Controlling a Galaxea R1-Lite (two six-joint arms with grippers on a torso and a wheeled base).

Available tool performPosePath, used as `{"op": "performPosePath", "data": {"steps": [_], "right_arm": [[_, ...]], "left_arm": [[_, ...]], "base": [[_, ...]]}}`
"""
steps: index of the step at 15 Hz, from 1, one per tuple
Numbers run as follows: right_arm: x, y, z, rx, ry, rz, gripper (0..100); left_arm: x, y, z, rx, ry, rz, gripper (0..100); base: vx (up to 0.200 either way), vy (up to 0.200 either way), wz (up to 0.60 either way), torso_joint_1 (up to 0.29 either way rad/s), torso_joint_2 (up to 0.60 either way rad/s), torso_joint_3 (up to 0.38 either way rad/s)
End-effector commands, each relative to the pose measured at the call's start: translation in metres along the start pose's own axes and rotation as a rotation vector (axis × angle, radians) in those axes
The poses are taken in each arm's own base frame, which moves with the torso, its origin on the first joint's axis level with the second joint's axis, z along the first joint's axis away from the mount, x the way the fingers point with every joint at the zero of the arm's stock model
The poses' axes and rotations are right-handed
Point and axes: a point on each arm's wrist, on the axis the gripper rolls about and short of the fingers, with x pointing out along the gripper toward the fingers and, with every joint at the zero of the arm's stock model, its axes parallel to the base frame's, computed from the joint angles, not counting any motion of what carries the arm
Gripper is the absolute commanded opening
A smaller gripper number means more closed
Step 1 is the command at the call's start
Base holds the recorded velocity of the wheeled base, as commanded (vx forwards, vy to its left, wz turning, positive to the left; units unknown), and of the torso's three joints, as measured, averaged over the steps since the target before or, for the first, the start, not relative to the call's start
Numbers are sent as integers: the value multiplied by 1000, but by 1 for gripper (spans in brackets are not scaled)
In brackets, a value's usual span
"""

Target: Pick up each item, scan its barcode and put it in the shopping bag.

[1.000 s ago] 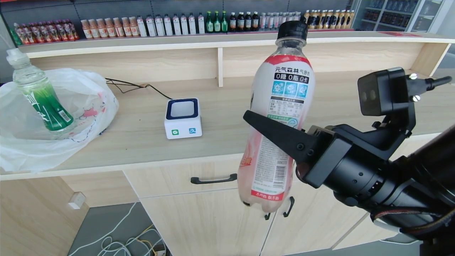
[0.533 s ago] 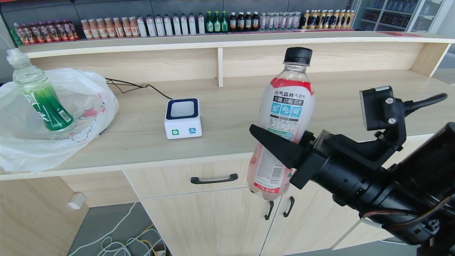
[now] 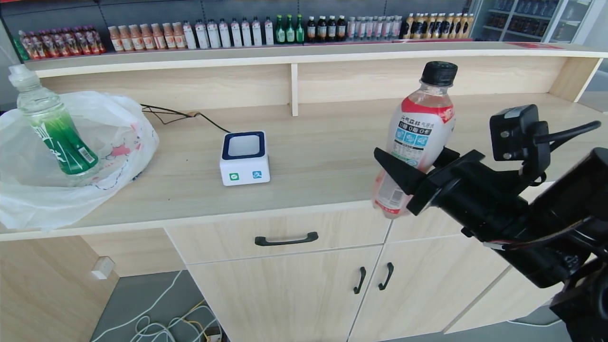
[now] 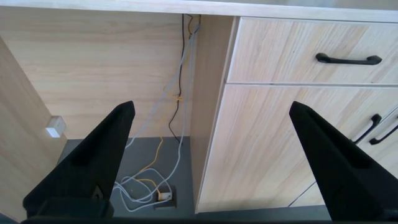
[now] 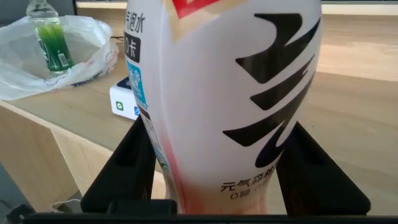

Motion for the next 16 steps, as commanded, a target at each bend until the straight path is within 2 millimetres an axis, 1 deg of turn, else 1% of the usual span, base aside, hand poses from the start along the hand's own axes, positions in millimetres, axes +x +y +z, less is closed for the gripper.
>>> {"op": "performPosePath", "data": {"steps": [1, 3, 5, 6, 8, 12, 15, 16], "right_arm": [[1, -8, 3, -31, -36, -28, 0], [1, -15, 5, -64, -61, -56, 0], [1, -30, 6, -124, -67, -108, 0], [1, -34, 6, -136, -72, -124, 0], [10, -50, 11, -183, -110, -184, 0], [13, -61, 18, -192, -139, -224, 0], [18, -63, 22, -187, -173, -231, 0], [21, -61, 24, -185, -187, -227, 0]], "left_arm": [[0, 0, 0, -1, 0, 0, 100], [0, 0, 0, -1, 0, 0, 100], [0, 0, 0, -1, 0, 0, 100], [0, 0, 0, -1, 0, 0, 100], [0, 0, 0, -1, 0, 0, 100], [0, 0, 0, -2, 0, 0, 100], [0, 0, 0, -1, 0, 0, 100], [0, 0, 0, -2, 0, 0, 100]], "base": [[0, 0, 0, 0, 0, 0], [0, 0, 0, 0, 0, 0], [0, 0, 0, 0, 0, 0], [0, 0, 0, 0, 0, 0], [0, 0, 0, 0, 0, 0], [0, 200, 0, -1, 4, 6], [0, 200, 0, 9, 7, -4], [0, 200, 0, -2, 7, 7]]}}
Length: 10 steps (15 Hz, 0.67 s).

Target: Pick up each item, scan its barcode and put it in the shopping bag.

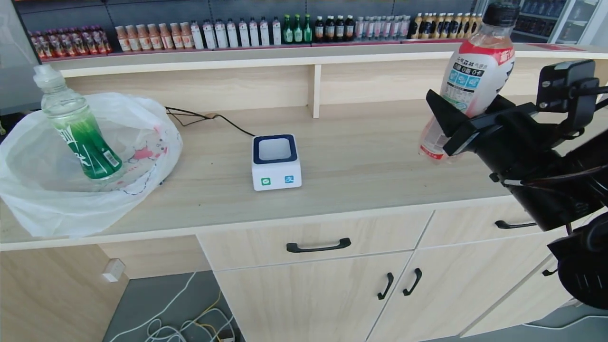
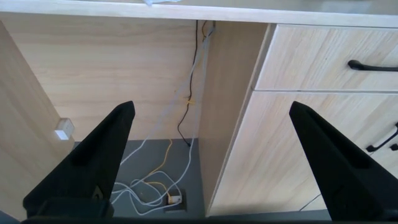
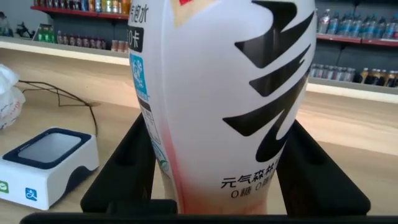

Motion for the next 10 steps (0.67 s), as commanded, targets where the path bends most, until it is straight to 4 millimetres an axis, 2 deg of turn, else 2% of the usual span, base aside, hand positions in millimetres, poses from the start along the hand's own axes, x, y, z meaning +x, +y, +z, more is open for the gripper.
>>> {"op": "performPosePath", "data": {"steps": [1, 6, 10], "right_arm": [[4, 2, 0, 2, -15, 3, 0], [8, 2, 4, 4, -41, -17, 0], [10, 11, 9, 20, -59, -55, 0]], "left_arm": [[0, 0, 0, -1, 0, 0, 100], [0, 0, 0, -1, 0, 0, 100], [0, 0, 0, -3, 0, 0, 100]], "base": [[0, 200, 0, -2, 2, 7], [0, 200, 0, 2, 2, 1], [0, 200, 0, -1, 1, 0]]}}
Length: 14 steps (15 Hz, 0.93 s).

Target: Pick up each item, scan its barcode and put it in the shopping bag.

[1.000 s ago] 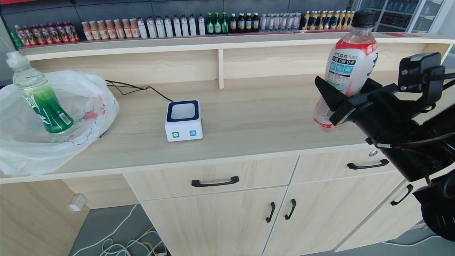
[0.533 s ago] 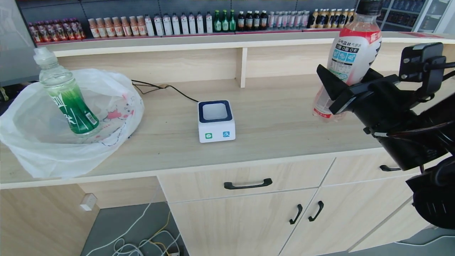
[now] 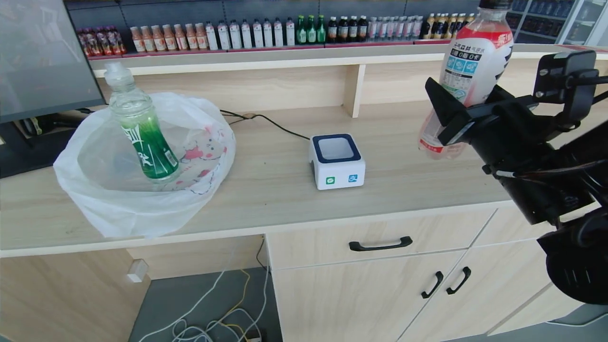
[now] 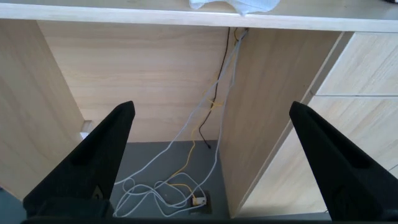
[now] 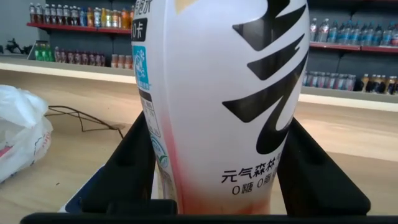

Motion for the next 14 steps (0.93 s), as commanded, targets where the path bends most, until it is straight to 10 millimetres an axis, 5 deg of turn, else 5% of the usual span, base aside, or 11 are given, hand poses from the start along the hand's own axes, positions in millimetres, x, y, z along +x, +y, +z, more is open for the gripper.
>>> {"op": "performPosePath", "data": {"steps": [1, 6, 14], "right_arm": [[8, 3, 9, 8, -45, -7, 0], [8, 2, 10, 7, -47, -8, 0], [4, 12, 21, -67, -41, 61, 0]], "left_arm": [[0, 0, 0, -1, -1, 1, 100], [0, 0, 0, 2, -1, 1, 100], [0, 0, 0, 3, -1, -1, 100]], "base": [[0, 200, 0, 7, -2, -2], [0, 200, 0, 2, 3, 1], [0, 0, 0, 0, 0, 0]]}}
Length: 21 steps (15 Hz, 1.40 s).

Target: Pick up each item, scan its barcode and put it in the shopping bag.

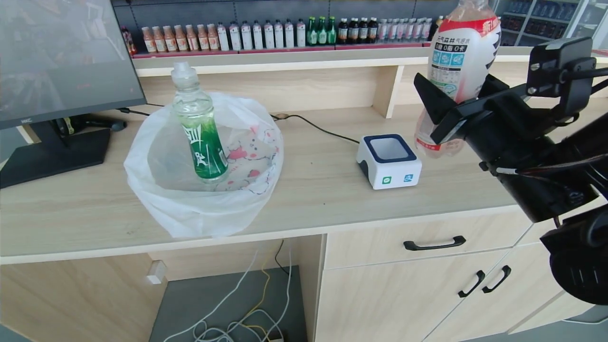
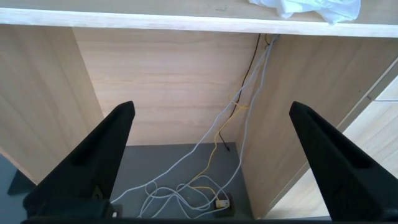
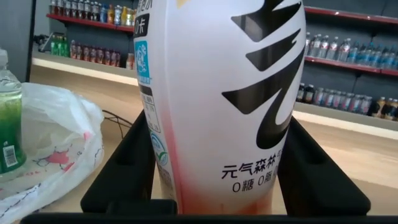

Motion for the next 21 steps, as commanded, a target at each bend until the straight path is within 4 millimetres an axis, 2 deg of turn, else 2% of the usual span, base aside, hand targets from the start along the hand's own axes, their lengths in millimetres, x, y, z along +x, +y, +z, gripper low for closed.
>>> {"op": "performPosePath", "data": {"steps": [1, 5, 7, 12, 15, 19, 21], "right_arm": [[9, 2, 11, -60, -22, 13, 0], [19, 7, 11, -167, 8, 39, 0], [28, 16, 10, -242, -12, 100, 0], [30, 21, -2, -343, -9, 145, 0], [33, 17, -14, -403, 4, 151, 0], [37, -6, -29, -469, -23, 231, 0], [41, -4, -32, -482, -42, 256, 0]], "left_arm": [[0, 0, 0, 0, -1, 0, 100], [0, 0, 0, -2, -1, 2, 100], [0, 0, 0, -2, -1, 2, 100], [0, 0, 0, -2, -1, 2, 100], [0, 0, 0, -2, -1, 2, 100], [0, 0, 0, -2, -1, 2, 100], [0, 0, 0, -2, -1, 2, 100]], "base": [[0, 0, 0, 0, 0, 0], [0, 0, 0, 0, 0, 0], [0, 0, 0, 0, 0, 0], [0, 0, 0, 0, 0, 0], [0, 0, 0, 0, 0, 0], [0, 0, 0, 0, 0, 0], [0, 0, 0, 0, 0, 0]]}}
